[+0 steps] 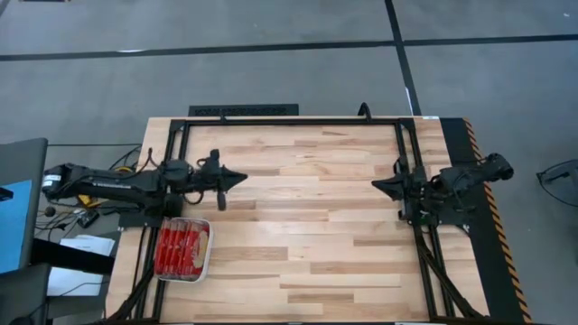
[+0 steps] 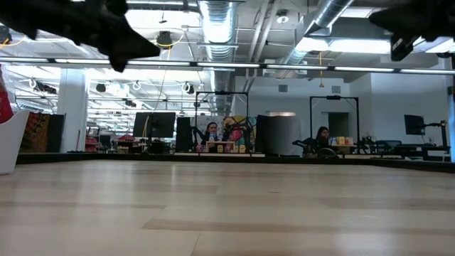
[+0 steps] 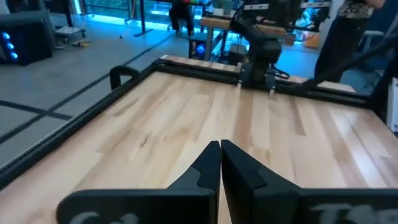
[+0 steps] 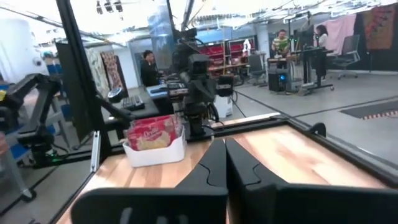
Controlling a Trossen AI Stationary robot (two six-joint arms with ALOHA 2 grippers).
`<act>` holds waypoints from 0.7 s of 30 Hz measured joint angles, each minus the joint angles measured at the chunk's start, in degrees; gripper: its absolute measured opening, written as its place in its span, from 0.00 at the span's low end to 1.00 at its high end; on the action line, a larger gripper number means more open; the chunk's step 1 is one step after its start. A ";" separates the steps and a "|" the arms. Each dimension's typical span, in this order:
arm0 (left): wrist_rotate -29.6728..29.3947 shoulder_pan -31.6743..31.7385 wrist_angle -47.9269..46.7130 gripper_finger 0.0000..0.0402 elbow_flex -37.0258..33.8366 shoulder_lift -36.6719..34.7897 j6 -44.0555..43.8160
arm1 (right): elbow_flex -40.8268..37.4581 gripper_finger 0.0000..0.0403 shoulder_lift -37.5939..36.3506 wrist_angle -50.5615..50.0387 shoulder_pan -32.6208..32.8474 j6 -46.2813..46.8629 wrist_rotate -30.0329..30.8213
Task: Sort popcorn bags into baskets
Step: Return to Home Position
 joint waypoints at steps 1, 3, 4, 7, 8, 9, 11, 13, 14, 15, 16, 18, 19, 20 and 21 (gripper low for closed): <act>-2.30 -2.32 -1.91 0.00 0.01 -1.47 -0.06 | -1.19 0.01 -0.03 1.44 -0.28 0.33 -0.05; -7.50 -6.79 -6.61 0.00 0.00 -4.31 -0.14 | -3.27 0.01 0.01 3.44 -0.71 1.06 -0.10; -9.89 -9.00 -8.50 0.00 0.00 -5.61 -0.06 | -3.96 0.02 0.01 4.05 -0.79 1.61 -0.21; -15.42 -14.07 -12.68 0.00 -0.68 -9.36 1.77 | -4.24 0.02 -0.01 4.34 -1.11 2.25 -1.33; -15.81 -15.06 -12.36 0.00 -1.71 -10.65 3.41 | -4.24 0.02 -0.01 4.50 -1.09 2.20 -1.85; -15.70 -15.68 -11.74 0.00 -2.97 -11.88 5.36 | -4.24 0.01 -0.01 4.57 -1.09 1.70 -2.32; -15.08 -15.65 -10.80 0.00 -5.50 -14.47 7.68 | -4.10 0.01 -0.18 5.05 -1.09 -0.48 -2.85; -13.76 -14.65 -8.51 0.00 -8.40 -17.12 9.31 | -3.31 0.01 -0.66 4.78 -1.09 -2.29 -2.97; -12.81 -13.86 -7.36 0.00 -9.93 -18.61 9.98 | -2.79 0.02 -0.95 4.29 -1.09 -3.01 -3.39; -11.73 -12.88 -6.32 0.00 -11.36 -20.09 10.44 | -2.38 0.02 -1.33 3.45 -1.11 -3.75 -3.84; -10.08 -11.76 -5.07 0.00 -12.59 -21.51 10.62 | -1.99 0.02 -1.79 2.44 -1.11 -4.17 -4.12; -6.21 -9.36 -2.98 0.00 -15.10 -24.37 10.73 | -1.69 0.01 -3.12 0.61 -1.12 -4.65 -4.14; -4.40 -8.10 -2.11 0.00 -16.29 -25.77 10.71 | -1.67 0.01 -3.83 -0.31 -1.30 -4.91 -4.13; -3.01 -6.98 -1.90 0.00 -17.18 -27.15 10.44 | -1.66 0.01 -4.56 -1.79 -1.67 -4.91 -4.14; -2.04 -5.99 -1.94 0.00 -17.85 -28.31 9.93 | -1.66 0.01 -4.79 -3.12 -2.16 -4.66 -4.00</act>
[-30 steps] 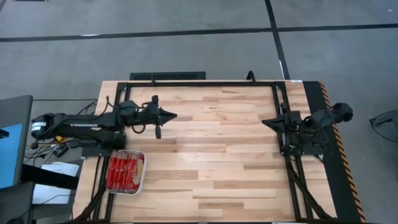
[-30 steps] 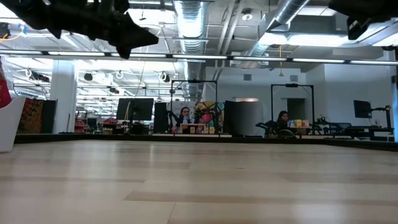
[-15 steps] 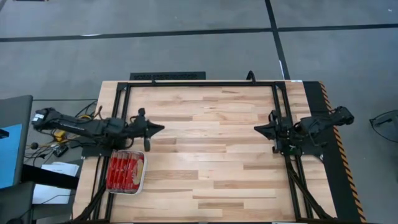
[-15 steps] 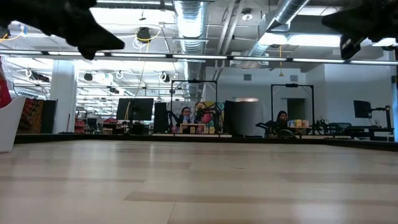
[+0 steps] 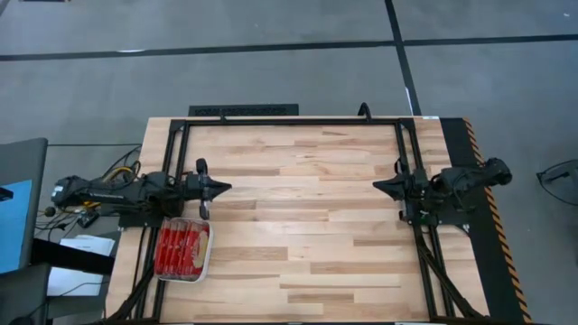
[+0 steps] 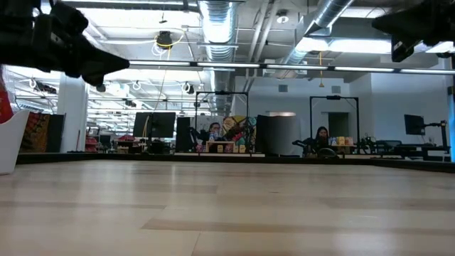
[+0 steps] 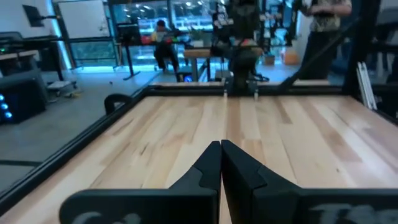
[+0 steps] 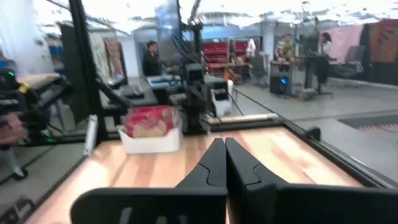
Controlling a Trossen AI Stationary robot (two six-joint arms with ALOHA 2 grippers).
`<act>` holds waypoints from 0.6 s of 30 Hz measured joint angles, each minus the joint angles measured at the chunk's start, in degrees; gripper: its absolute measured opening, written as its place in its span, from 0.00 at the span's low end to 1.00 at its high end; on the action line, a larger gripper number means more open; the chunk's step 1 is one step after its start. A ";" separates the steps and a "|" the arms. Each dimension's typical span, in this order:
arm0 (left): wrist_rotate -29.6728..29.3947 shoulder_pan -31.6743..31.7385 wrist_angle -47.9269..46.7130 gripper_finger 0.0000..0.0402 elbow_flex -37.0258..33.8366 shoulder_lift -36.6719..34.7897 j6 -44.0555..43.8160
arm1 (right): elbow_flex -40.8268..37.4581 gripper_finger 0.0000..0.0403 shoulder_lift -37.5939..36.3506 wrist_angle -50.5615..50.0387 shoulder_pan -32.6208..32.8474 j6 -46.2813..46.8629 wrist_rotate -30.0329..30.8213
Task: Sort popcorn bags into baskets
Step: Return to Home Position
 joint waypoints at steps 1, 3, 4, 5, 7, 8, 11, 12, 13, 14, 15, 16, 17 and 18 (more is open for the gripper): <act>0.71 0.92 0.04 0.00 -0.72 -1.22 -0.84 | 0.00 0.01 0.14 -0.47 -0.69 0.43 -0.01; 1.72 2.13 -0.60 0.00 -1.40 -3.62 -1.90 | -0.05 0.02 0.06 -0.95 -2.12 1.18 -0.38; 2.14 2.49 -1.32 0.00 -1.38 -4.71 -2.26 | -0.04 0.02 0.07 -0.70 -2.91 1.49 -1.12; 2.23 2.69 -2.78 0.00 -1.38 -5.72 -2.53 | -0.23 0.02 0.08 -0.14 -3.79 1.50 -2.05; 2.43 2.79 -3.34 0.00 -1.38 -7.44 -2.43 | -2.29 0.01 0.26 4.62 -5.89 0.90 -3.98; 2.61 2.77 -3.83 0.00 -1.38 -8.36 -2.19 | -3.63 0.01 0.26 7.25 -7.16 0.72 -5.36; 3.25 2.77 -5.80 0.00 -1.38 -10.93 -1.61 | -6.88 0.01 0.26 11.71 -11.46 1.94 -10.26; 3.25 2.77 -6.98 0.00 -1.40 -11.73 -1.62 | -7.63 0.01 0.26 11.67 -13.01 3.18 -11.67; 3.23 2.77 -8.36 0.00 -1.40 -12.58 -1.69 | -8.21 0.01 0.22 11.22 -14.41 4.35 -12.91; 3.13 2.77 -9.71 0.00 -1.40 -13.44 -1.87 | -8.72 0.01 0.10 11.22 -15.70 5.30 -14.17; 2.94 2.77 -11.02 0.00 -1.40 -14.41 -2.20 | -9.02 0.01 0.08 11.45 -16.92 5.78 -15.43; 2.89 2.77 -11.99 0.00 -1.40 -14.66 -2.44 | -9.25 0.01 0.07 11.94 -18.04 6.22 -16.42; 2.78 2.77 -12.11 0.00 -1.40 -14.58 -2.59 | -9.47 0.01 0.02 11.85 -18.98 6.78 -16.80; 2.76 2.77 -12.62 0.00 -1.42 -14.53 -2.77 | -9.71 0.01 0.04 11.37 -19.94 7.48 -17.14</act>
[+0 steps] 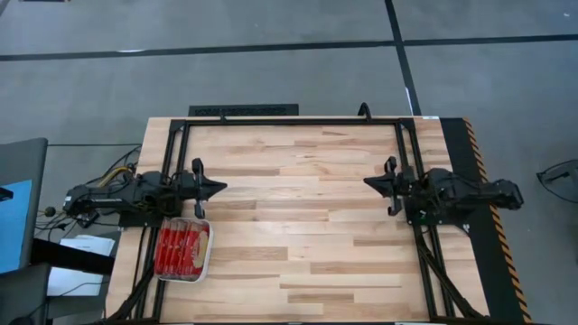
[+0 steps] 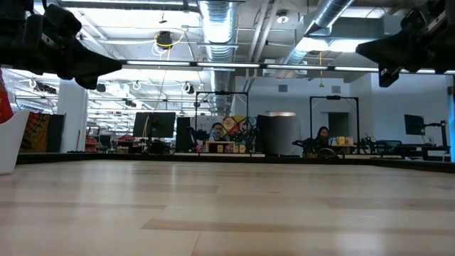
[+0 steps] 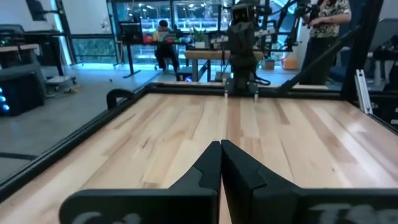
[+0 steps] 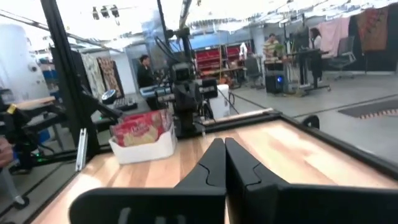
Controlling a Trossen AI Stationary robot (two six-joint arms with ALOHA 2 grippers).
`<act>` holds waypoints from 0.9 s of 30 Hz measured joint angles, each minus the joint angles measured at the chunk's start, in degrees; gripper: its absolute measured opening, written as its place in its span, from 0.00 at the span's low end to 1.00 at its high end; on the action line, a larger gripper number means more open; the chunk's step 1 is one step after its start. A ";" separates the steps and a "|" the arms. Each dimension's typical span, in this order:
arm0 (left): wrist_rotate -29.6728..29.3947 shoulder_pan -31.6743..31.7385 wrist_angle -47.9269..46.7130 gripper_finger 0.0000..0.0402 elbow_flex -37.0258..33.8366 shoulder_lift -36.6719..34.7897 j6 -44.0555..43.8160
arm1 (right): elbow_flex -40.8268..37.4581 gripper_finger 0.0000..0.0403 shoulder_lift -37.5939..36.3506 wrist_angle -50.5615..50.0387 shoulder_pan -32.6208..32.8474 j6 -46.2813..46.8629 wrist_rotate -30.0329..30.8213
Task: Sort popcorn bags into baskets
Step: Return to Home Position
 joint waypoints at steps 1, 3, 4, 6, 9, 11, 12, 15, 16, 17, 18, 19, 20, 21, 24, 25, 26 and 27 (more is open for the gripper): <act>-0.02 0.00 -0.02 0.00 -0.02 0.08 -0.16 | -0.41 0.02 0.02 -0.17 -0.86 0.56 -0.67; 0.01 -0.03 -0.57 0.00 -0.04 0.09 -0.96 | -0.98 0.02 0.04 -0.23 -2.16 1.11 -2.74; 0.07 -0.09 -1.02 0.00 -0.04 0.09 -1.33 | -1.33 0.01 0.02 0.15 -2.58 1.54 -3.56; 0.24 -0.09 -1.79 0.00 -0.07 0.09 -1.83 | -1.70 0.01 0.07 -0.72 -3.26 2.18 -4.26; 0.74 -0.09 -2.38 0.00 -0.07 0.11 -1.48 | -1.70 0.02 0.04 -3.78 -3.48 2.08 -4.10; 1.77 -0.09 -2.44 0.00 -0.09 0.11 0.09 | -1.71 0.04 0.05 -4.81 -3.46 1.91 -4.07; 1.84 -0.09 -2.45 0.00 -0.09 0.11 1.16 | -1.72 0.05 0.05 -5.07 -3.36 1.91 -4.02; 1.95 -0.09 -2.50 0.00 -0.13 0.36 2.55 | -1.72 0.08 0.07 -5.25 -3.37 1.61 -4.00; 1.95 -0.09 -2.52 0.00 -0.13 0.37 2.19 | -1.74 0.09 0.21 -5.31 -3.37 0.77 -3.99; 1.93 -0.09 -2.51 0.00 -0.13 0.39 1.62 | -1.74 0.10 0.34 -5.46 -3.37 0.38 -3.97; 1.85 -0.09 -2.44 0.00 -0.13 0.39 0.92 | -1.74 0.10 0.35 -5.49 -3.37 0.35 -3.71; 1.56 -0.09 -2.34 0.00 -0.13 0.37 0.13 | -1.74 0.11 0.35 -5.47 -3.37 0.22 -2.80; 1.35 -0.09 -2.24 0.00 -0.13 0.37 -0.61 | -1.74 0.11 0.37 -5.37 -3.41 -0.16 -1.63; 1.13 -0.09 -2.18 0.00 -0.15 0.37 -1.13 | -1.76 0.11 0.42 -5.32 -3.41 -0.69 -1.07; 1.07 -0.09 -2.17 0.00 -0.17 0.37 -1.31 | -1.77 0.11 0.71 -5.36 -3.03 -0.43 -1.54; 1.09 -0.09 -2.19 0.00 -0.17 0.37 -1.33 | -1.79 0.11 0.68 -5.36 -2.76 0.41 -2.00; 1.11 -0.09 -2.18 0.00 -0.17 0.37 -1.33 | -1.79 0.11 0.70 -5.36 -2.54 1.23 -2.04; 1.11 -0.09 -2.17 0.00 -0.17 0.37 -1.33 | -1.79 0.11 0.70 -5.36 -2.33 2.10 -2.09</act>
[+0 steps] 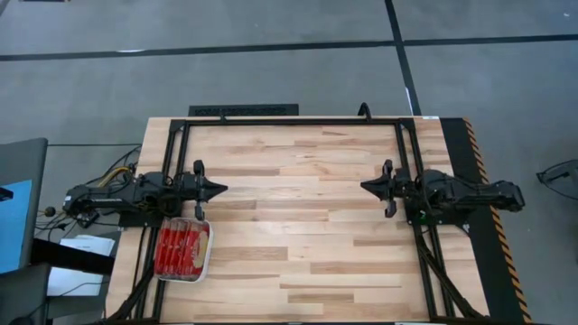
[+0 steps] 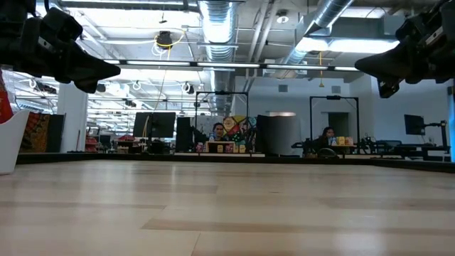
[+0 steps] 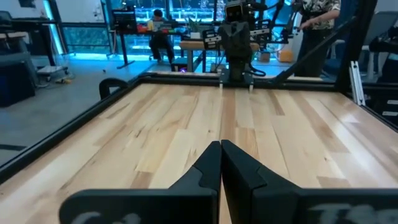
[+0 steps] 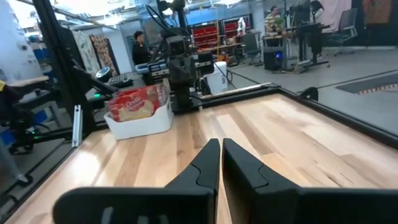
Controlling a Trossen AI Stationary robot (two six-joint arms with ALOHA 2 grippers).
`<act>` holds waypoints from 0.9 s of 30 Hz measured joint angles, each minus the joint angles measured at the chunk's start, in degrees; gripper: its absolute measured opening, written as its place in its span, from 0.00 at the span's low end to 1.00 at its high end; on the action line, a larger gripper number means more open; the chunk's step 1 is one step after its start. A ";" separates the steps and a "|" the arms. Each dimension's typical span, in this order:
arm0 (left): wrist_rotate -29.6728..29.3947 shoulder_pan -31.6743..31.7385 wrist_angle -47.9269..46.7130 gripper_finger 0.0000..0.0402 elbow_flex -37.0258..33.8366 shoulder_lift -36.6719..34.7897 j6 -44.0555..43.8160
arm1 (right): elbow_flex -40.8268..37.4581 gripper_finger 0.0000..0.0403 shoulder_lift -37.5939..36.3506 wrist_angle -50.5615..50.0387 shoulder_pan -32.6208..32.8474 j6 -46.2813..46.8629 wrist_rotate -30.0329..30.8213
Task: Sort popcorn bags into baskets
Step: Return to Home Position
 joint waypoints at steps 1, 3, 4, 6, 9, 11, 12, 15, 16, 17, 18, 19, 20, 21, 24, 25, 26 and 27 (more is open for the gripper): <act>0.00 0.00 0.00 0.00 0.00 0.00 0.00 | 0.00 0.11 -0.01 0.00 0.14 0.40 -0.02; 0.00 0.00 0.00 0.00 -0.02 0.00 0.00 | -0.02 0.11 -0.01 0.00 0.26 0.52 -0.01; 0.00 0.00 0.00 0.00 -0.02 0.00 0.00 | -0.02 0.11 -0.02 0.00 0.25 0.52 -0.05; 0.00 0.00 0.00 0.00 -0.02 0.00 0.00 | -0.04 0.11 0.00 0.00 0.25 0.52 -0.08; 0.00 0.00 0.00 0.00 -0.04 0.00 0.00 | -0.04 0.11 0.00 -0.02 0.25 0.54 -0.10; 0.00 0.00 0.00 0.00 -0.04 0.00 0.00 | -0.04 0.11 0.00 -0.02 0.25 0.56 -0.10; 0.00 0.00 0.00 0.00 -0.04 0.00 0.00 | -0.05 0.11 0.00 -0.02 0.25 0.56 -0.10; 0.00 0.00 0.00 0.00 -0.04 0.00 0.00 | -0.07 0.11 0.00 -0.02 0.25 0.59 -0.12; 0.00 0.00 0.00 0.00 -0.04 0.00 -0.01 | -0.07 0.11 0.00 -0.02 0.25 0.61 -0.12; 0.00 0.00 0.00 0.00 -0.04 0.00 0.00 | -0.07 0.11 0.00 -0.04 0.24 0.65 -0.12; 0.00 0.00 0.00 0.00 -0.04 0.00 0.00 | -0.07 0.11 0.00 -0.04 0.25 0.67 -0.12; 0.00 0.00 0.00 0.00 -0.04 0.00 0.00 | -0.07 0.11 0.00 -0.04 0.23 0.69 -0.14; 0.00 0.00 0.00 0.00 -0.04 0.00 0.00 | -0.09 0.11 0.00 -0.04 0.23 0.69 -0.15; 0.00 0.00 0.00 0.00 -0.04 0.00 0.00 | -0.09 0.11 0.00 -0.04 0.23 0.69 -0.15; 0.00 0.00 0.00 0.00 -0.04 0.00 0.00 | -0.09 0.11 0.00 -0.06 0.23 0.69 -0.15; 0.00 0.00 0.00 0.00 -0.04 0.00 0.00 | -0.09 0.11 0.00 -0.07 0.23 0.69 -0.15; 0.00 0.00 0.00 0.00 -0.04 0.00 -0.01 | -0.11 0.11 0.00 -0.07 0.23 0.68 -0.15; 0.00 0.00 0.00 0.00 -0.04 0.00 -0.02 | -0.11 0.11 0.00 -0.05 0.23 0.67 -0.15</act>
